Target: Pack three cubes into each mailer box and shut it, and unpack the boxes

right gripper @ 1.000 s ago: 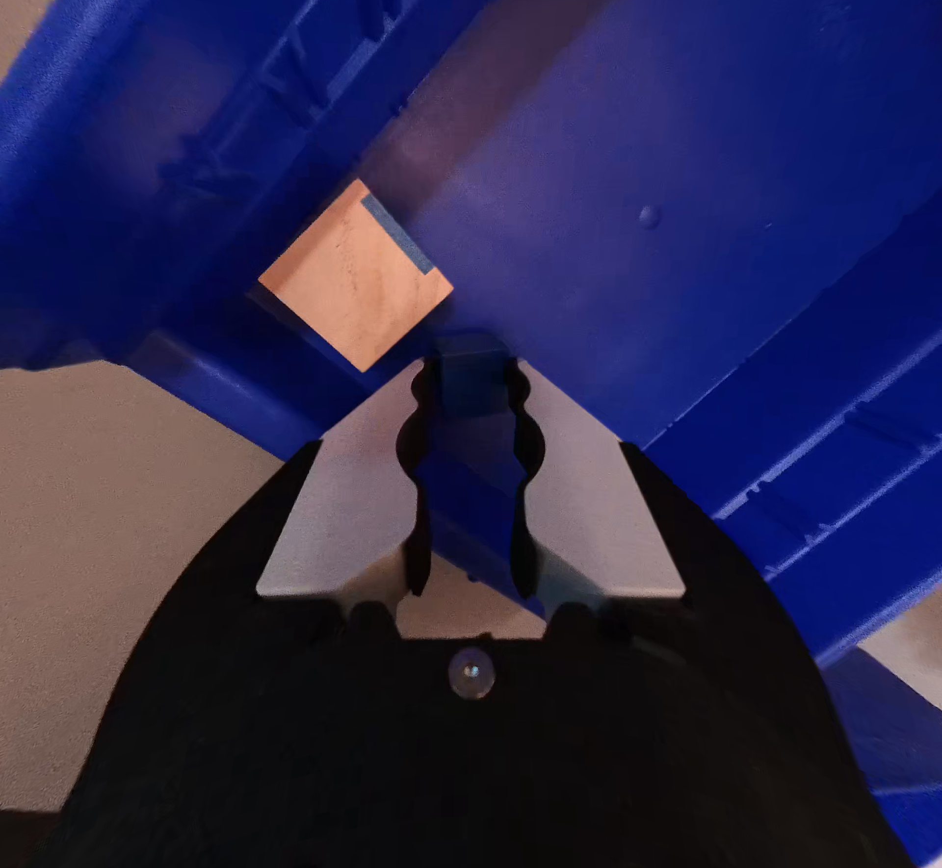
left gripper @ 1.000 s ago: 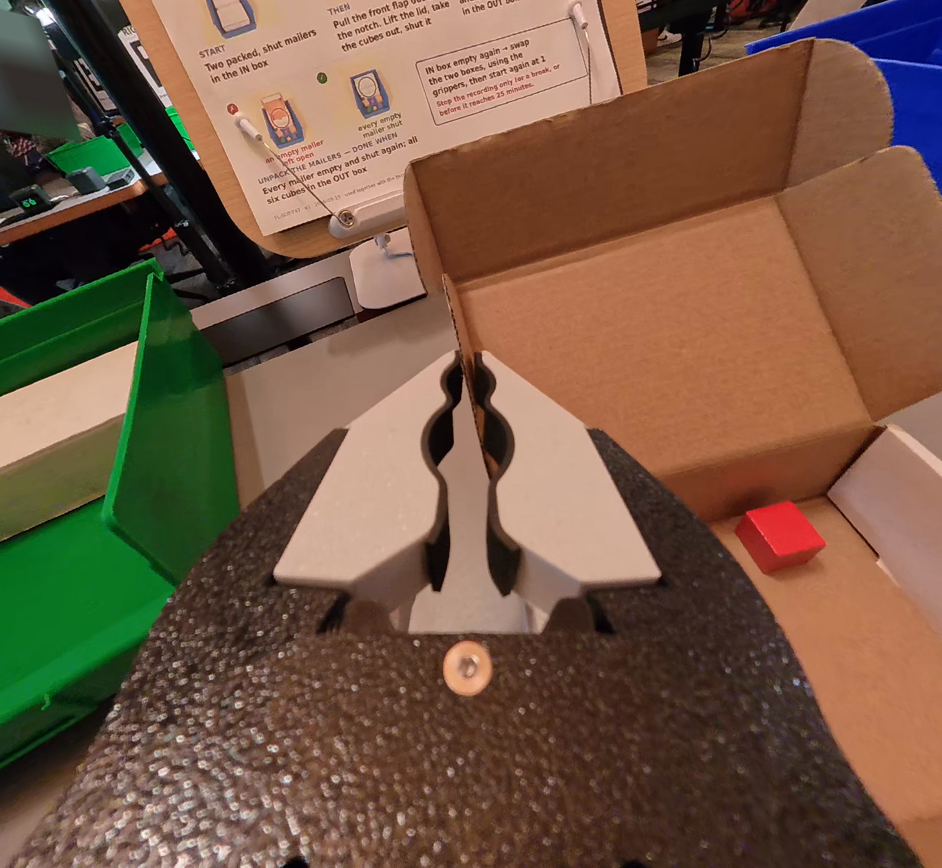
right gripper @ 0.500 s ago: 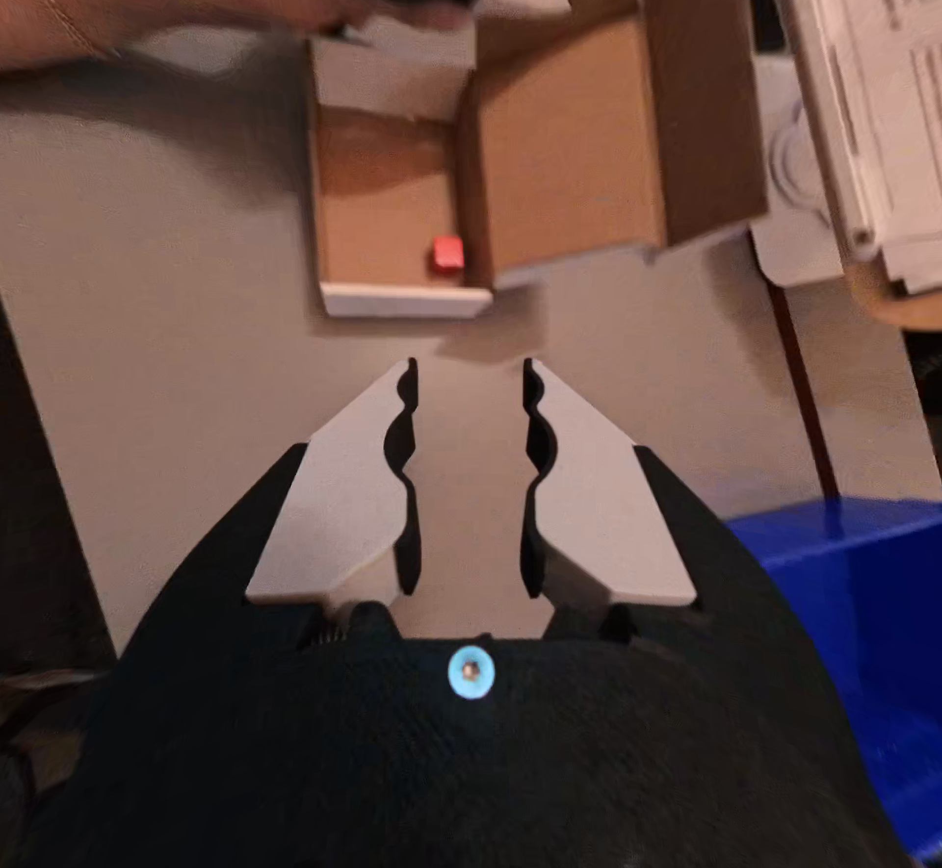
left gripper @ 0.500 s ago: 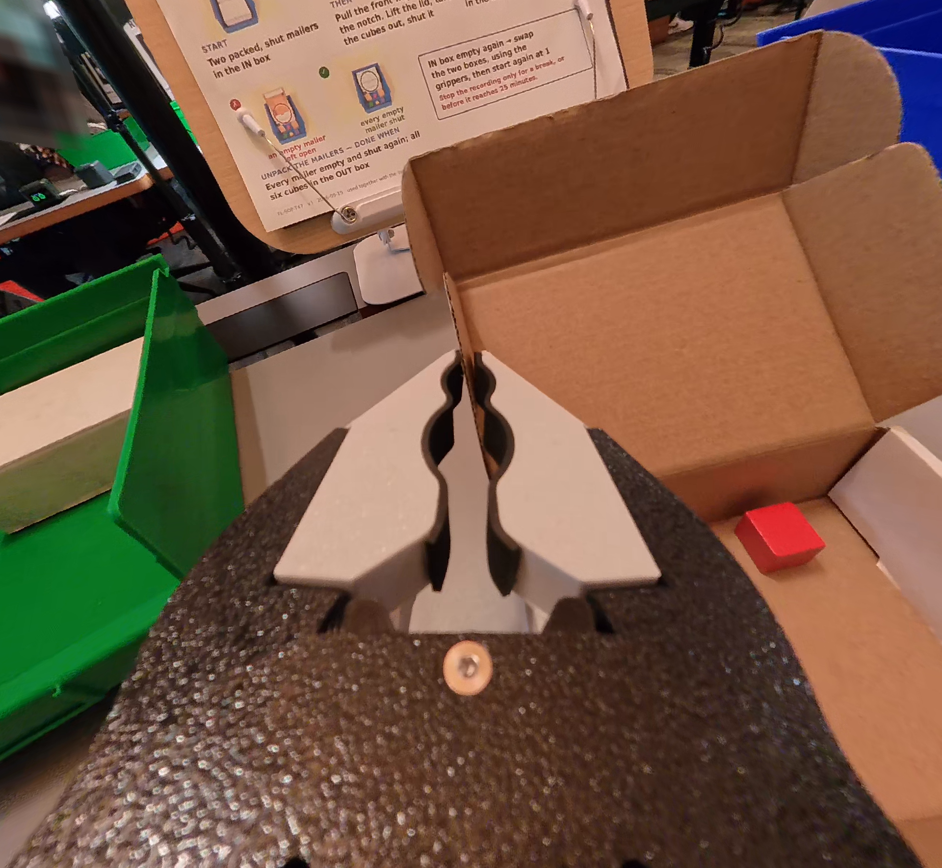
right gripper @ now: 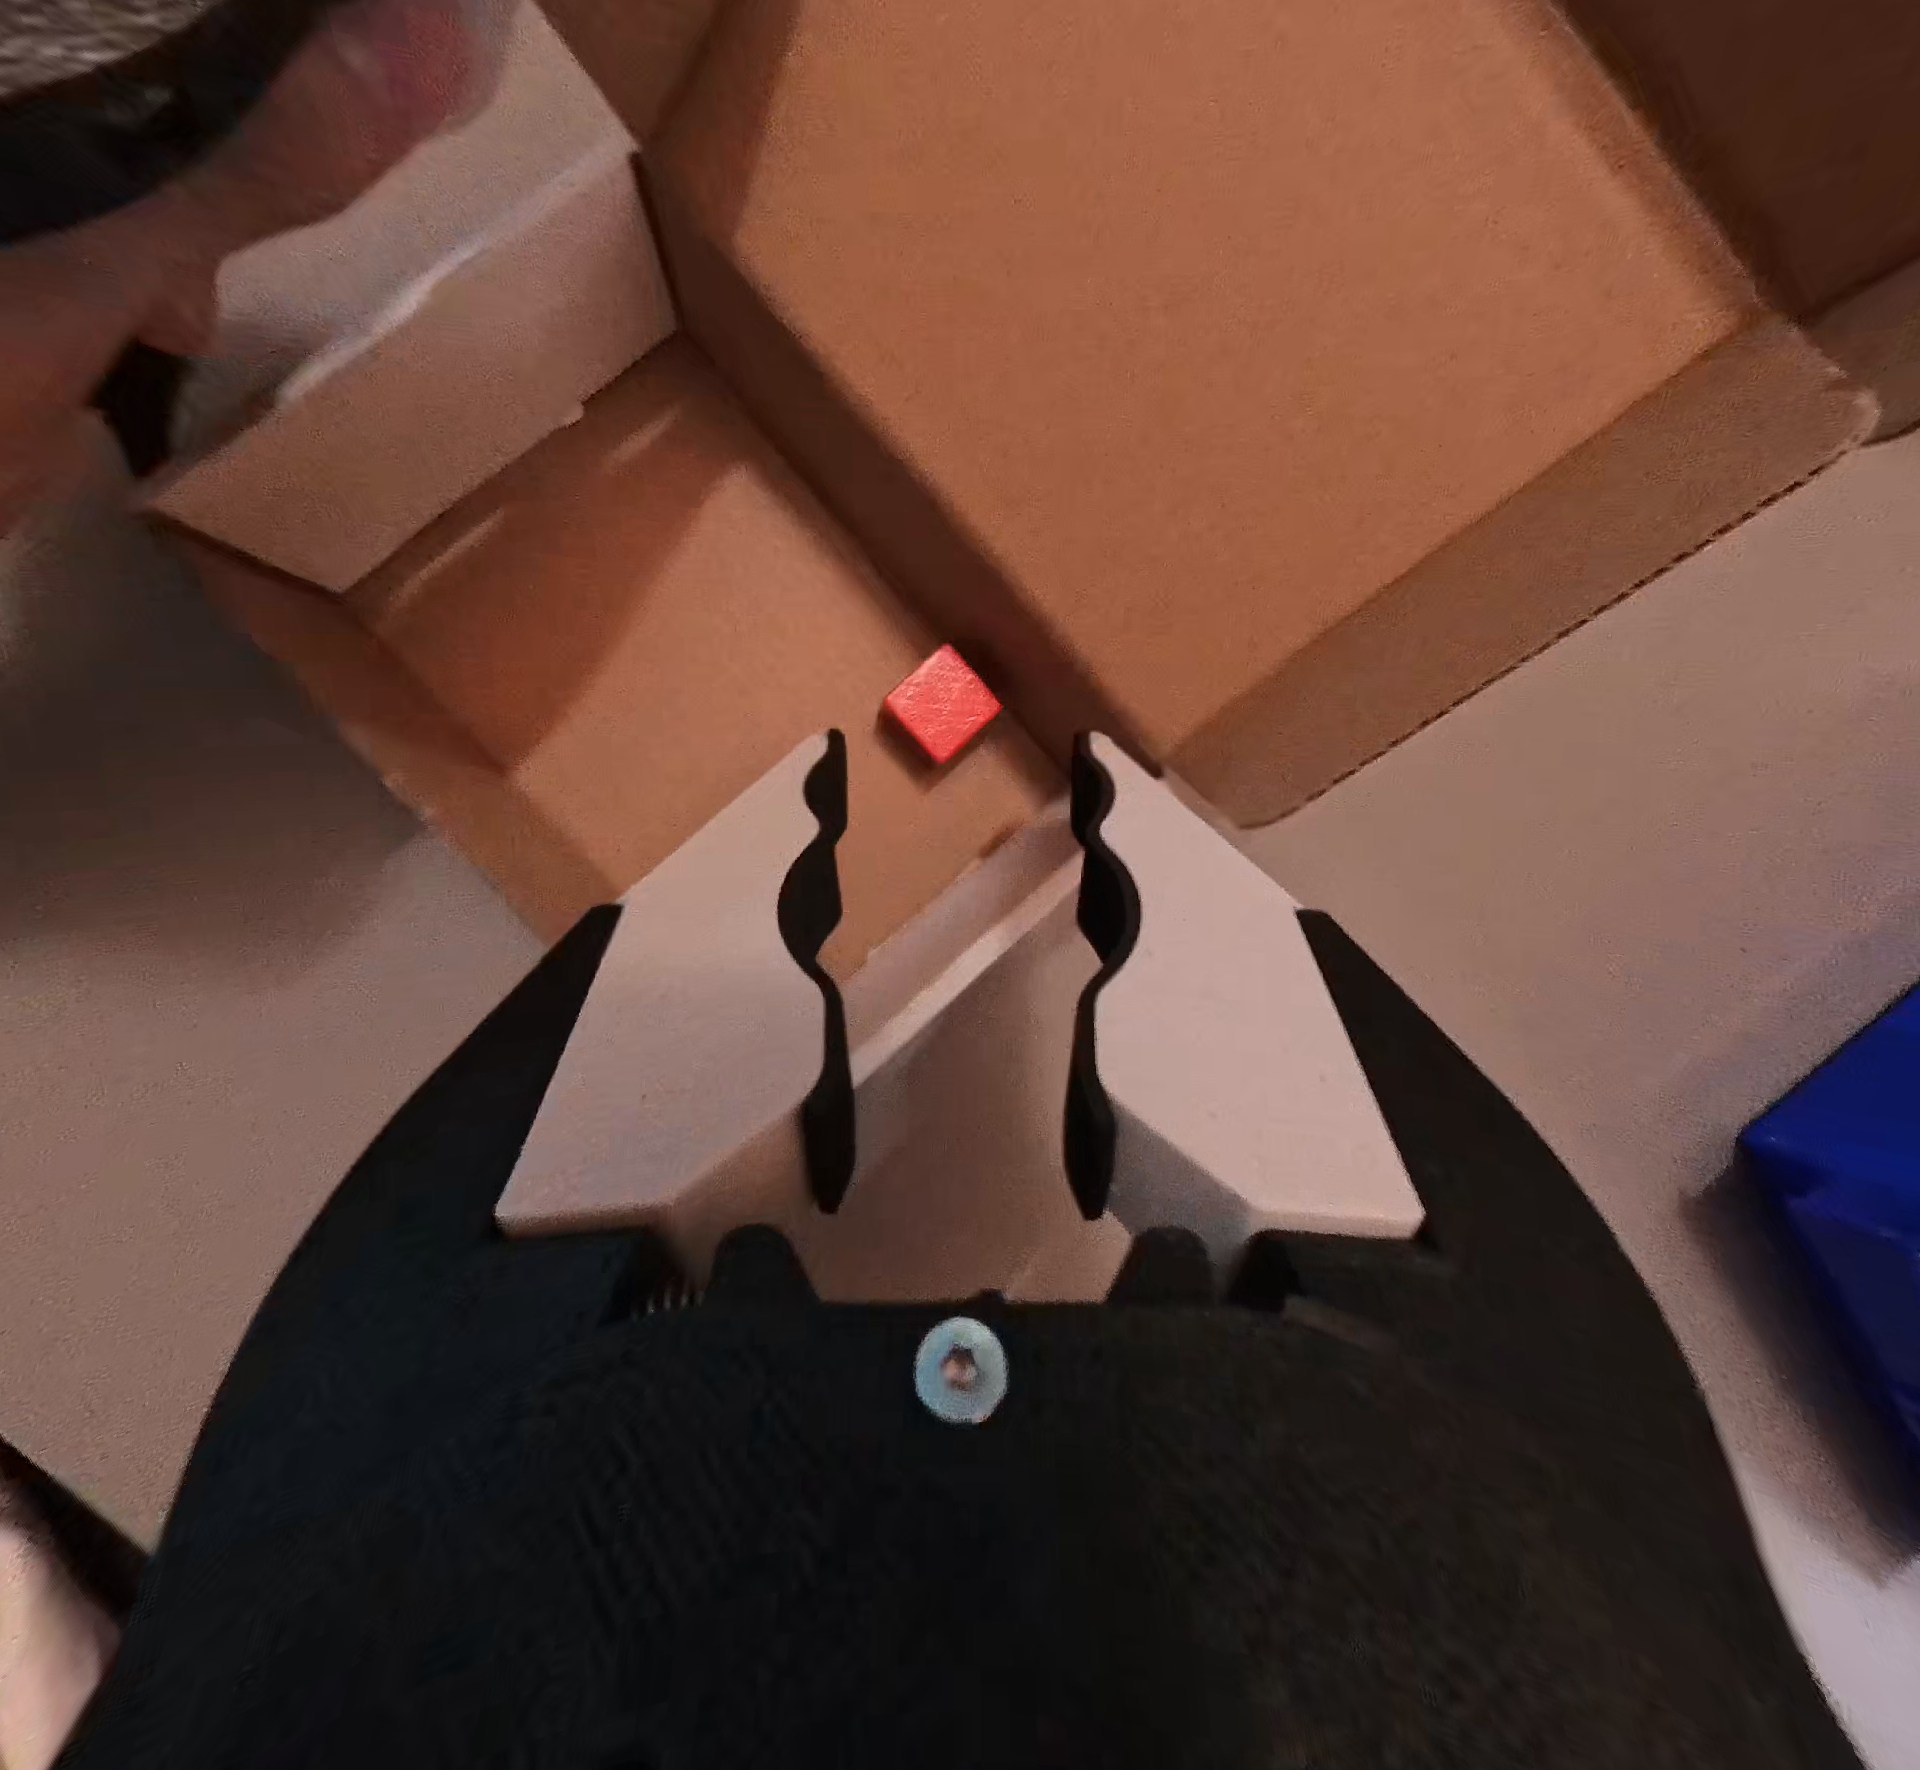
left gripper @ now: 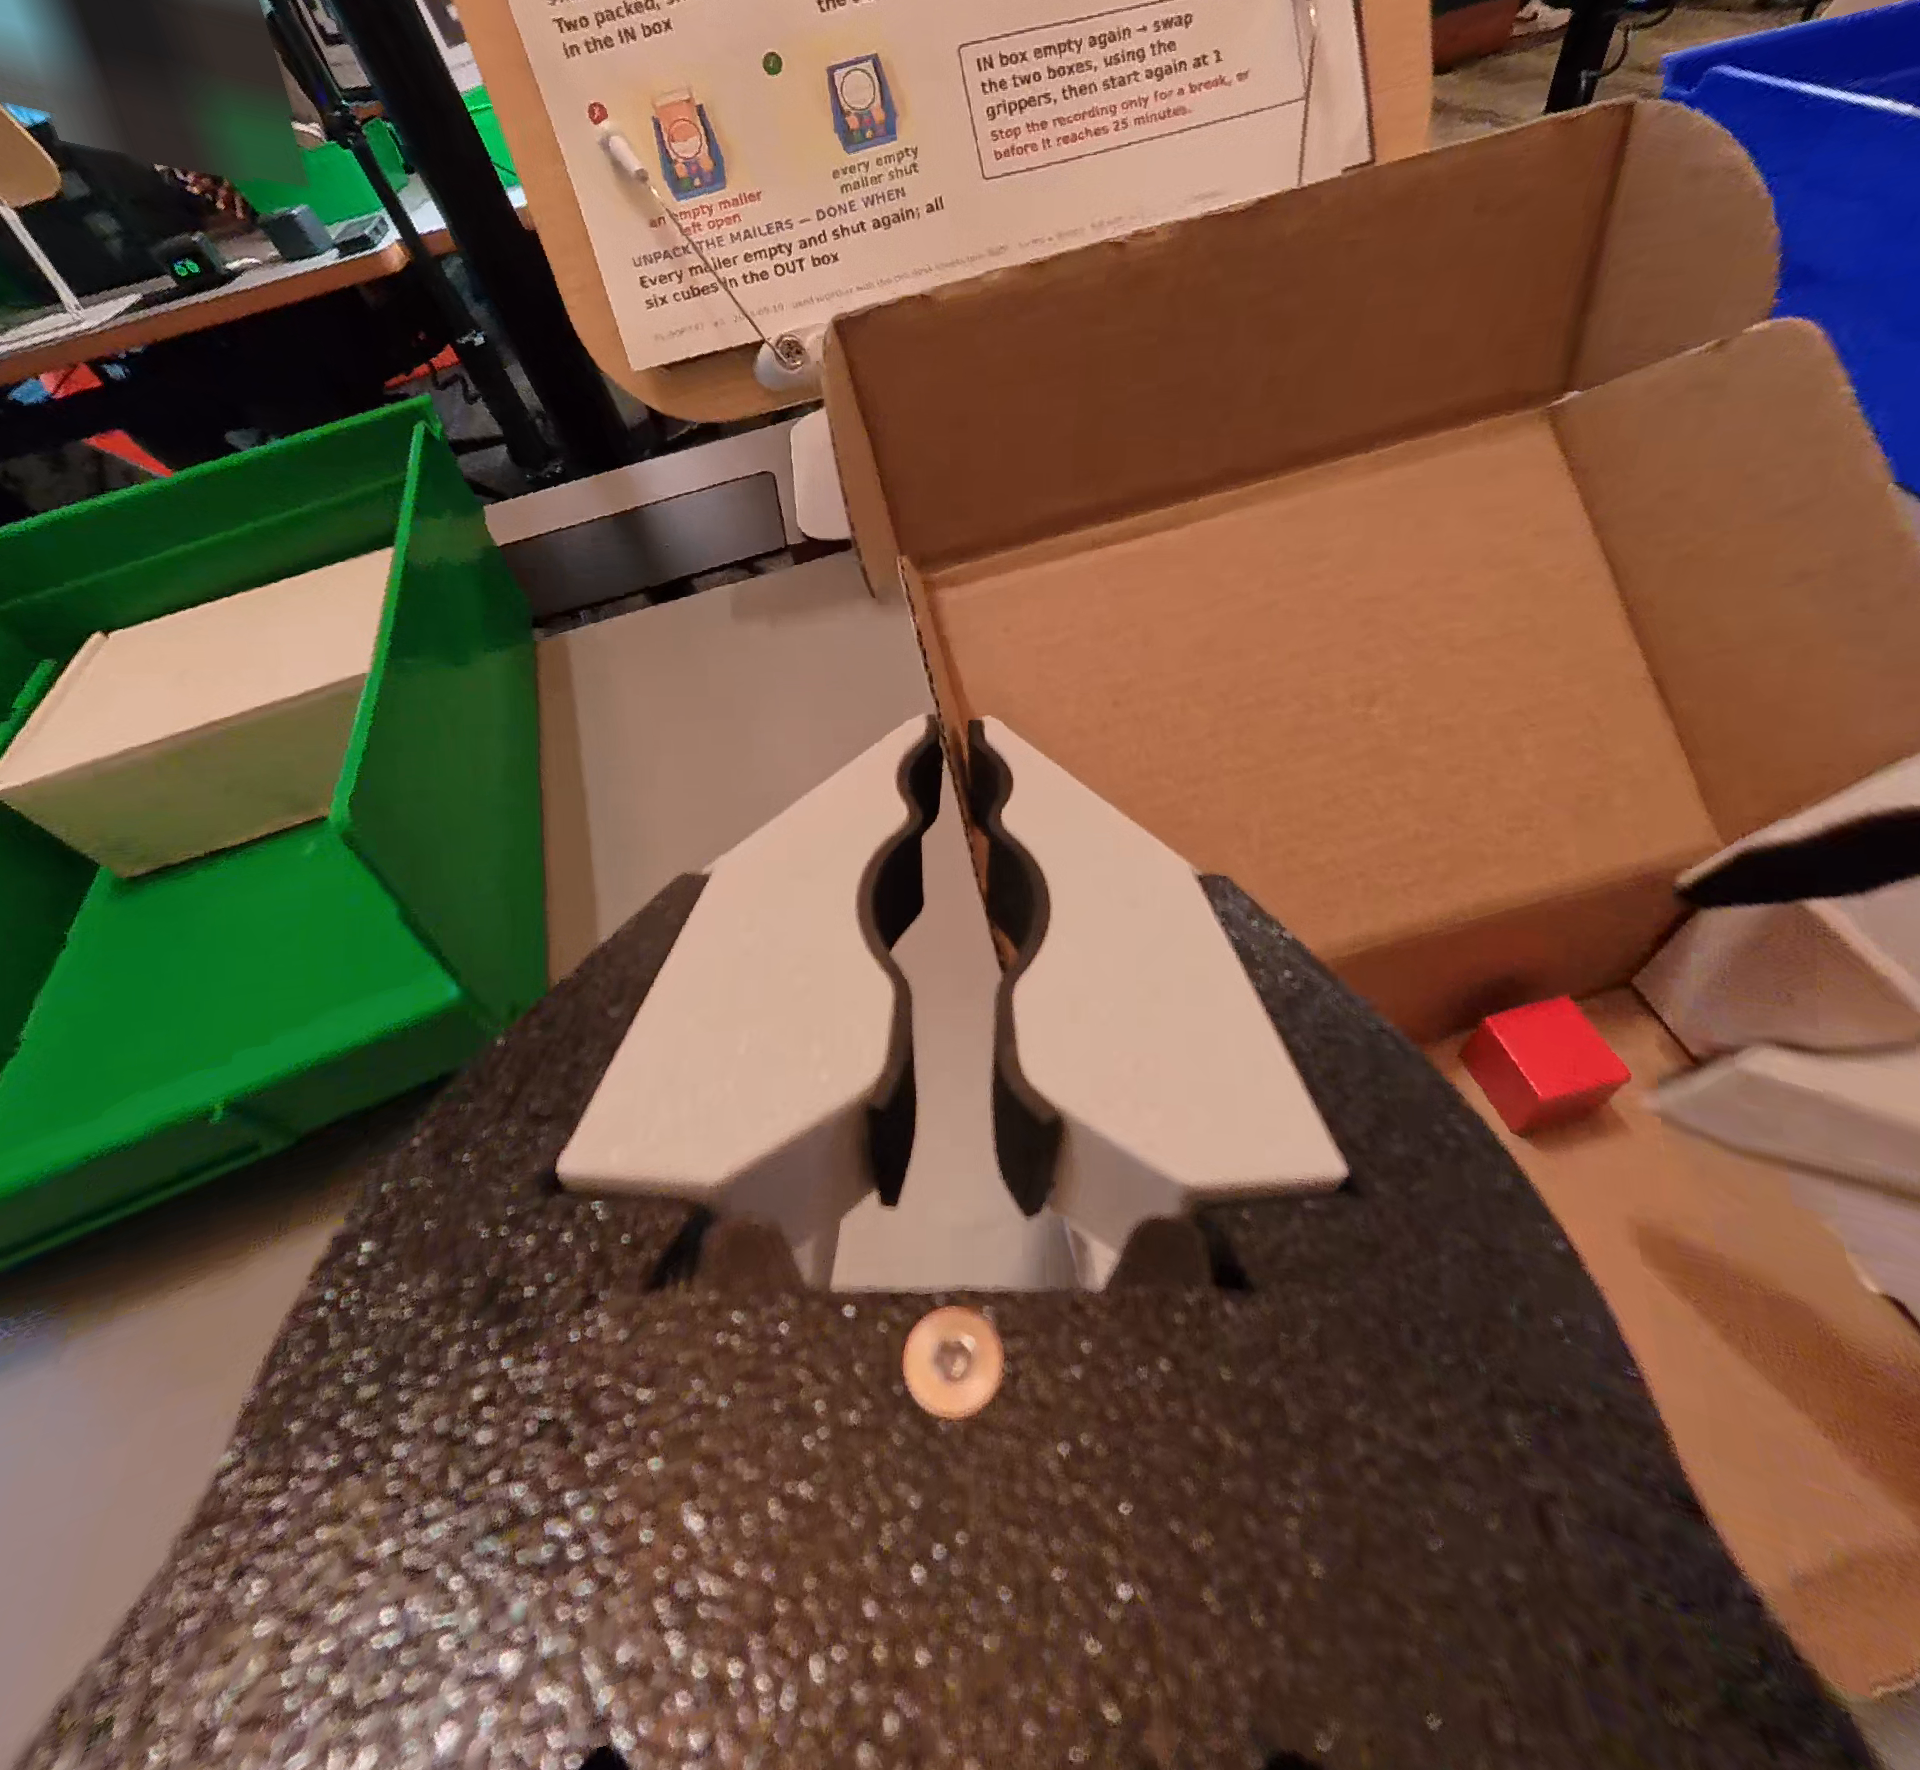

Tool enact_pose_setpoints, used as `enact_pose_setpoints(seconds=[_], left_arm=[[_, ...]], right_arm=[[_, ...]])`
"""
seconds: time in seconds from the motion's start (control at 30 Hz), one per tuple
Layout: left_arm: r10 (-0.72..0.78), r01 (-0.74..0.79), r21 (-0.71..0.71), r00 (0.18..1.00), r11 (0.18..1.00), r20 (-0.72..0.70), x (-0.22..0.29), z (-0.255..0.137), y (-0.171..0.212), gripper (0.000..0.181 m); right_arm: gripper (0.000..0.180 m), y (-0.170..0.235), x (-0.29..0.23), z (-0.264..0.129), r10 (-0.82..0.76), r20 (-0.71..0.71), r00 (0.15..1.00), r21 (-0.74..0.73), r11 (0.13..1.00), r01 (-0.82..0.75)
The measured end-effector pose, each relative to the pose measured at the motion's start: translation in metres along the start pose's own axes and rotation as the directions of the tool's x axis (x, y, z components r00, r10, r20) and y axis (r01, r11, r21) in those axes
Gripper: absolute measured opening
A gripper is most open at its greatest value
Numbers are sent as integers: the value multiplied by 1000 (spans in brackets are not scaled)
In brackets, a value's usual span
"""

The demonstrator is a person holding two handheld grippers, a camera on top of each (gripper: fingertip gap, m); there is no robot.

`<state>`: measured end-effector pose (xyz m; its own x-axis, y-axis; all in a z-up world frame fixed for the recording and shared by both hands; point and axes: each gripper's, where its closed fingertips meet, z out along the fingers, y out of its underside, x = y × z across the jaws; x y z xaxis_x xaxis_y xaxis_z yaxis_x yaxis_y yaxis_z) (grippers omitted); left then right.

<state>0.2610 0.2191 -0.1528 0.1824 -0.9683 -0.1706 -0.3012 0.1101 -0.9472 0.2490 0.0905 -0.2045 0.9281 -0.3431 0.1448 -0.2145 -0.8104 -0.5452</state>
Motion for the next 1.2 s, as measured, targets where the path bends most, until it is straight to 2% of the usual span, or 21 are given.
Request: enact_pose_setpoints(seconds=[0.1,0.17,0.27,0.33,0.4,0.43,0.5,0.63,0.8,1.03,1.2], left_arm=[[-53,53,-6,998,999,-21,0,-15,3,3],[-108,109,5,993,994,-50,0,-24,3,4],[-151,152,5,987,988,-63,0,-35,8,6],[-169,170,9,984,985,-56,2,-40,13,7],[-211,213,28,975,977,-66,6,-47,13,10],[-218,222,40,973,974,-73,9,-52,13,11],[-196,199,64,979,978,-52,12,-58,12,12],[-180,182,84,983,980,-27,16,-62,12,13],[-111,114,89,993,989,-37,17,-60,11,13],[-71,78,124,995,989,-63,16,-65,11,12],[-74,82,136,995,987,-60,11,-63,13,11]], right_arm=[[36,7,5,9,14,54,998,-26,1000,-13],[24,8,14,14,-4,31,1000,-26,1000,4],[23,6,19,17,-27,24,999,-19,999,27],[29,3,22,21,-8,22,1000,-26,1000,9],[47,3,8,18,30,86,996,-38,999,-27],[48,2,0,14,31,108,994,-26,999,-29],[52,4,-11,7,14,124,992,-20,1000,-12],[59,23,-10,3,25,113,993,-129,992,-10],[54,26,-15,8,54,149,987,-178,984,-27],[49,15,-7,16,242,146,959,-192,958,-212],[45,8,-2,26,211,69,975,-235,953,-190]])
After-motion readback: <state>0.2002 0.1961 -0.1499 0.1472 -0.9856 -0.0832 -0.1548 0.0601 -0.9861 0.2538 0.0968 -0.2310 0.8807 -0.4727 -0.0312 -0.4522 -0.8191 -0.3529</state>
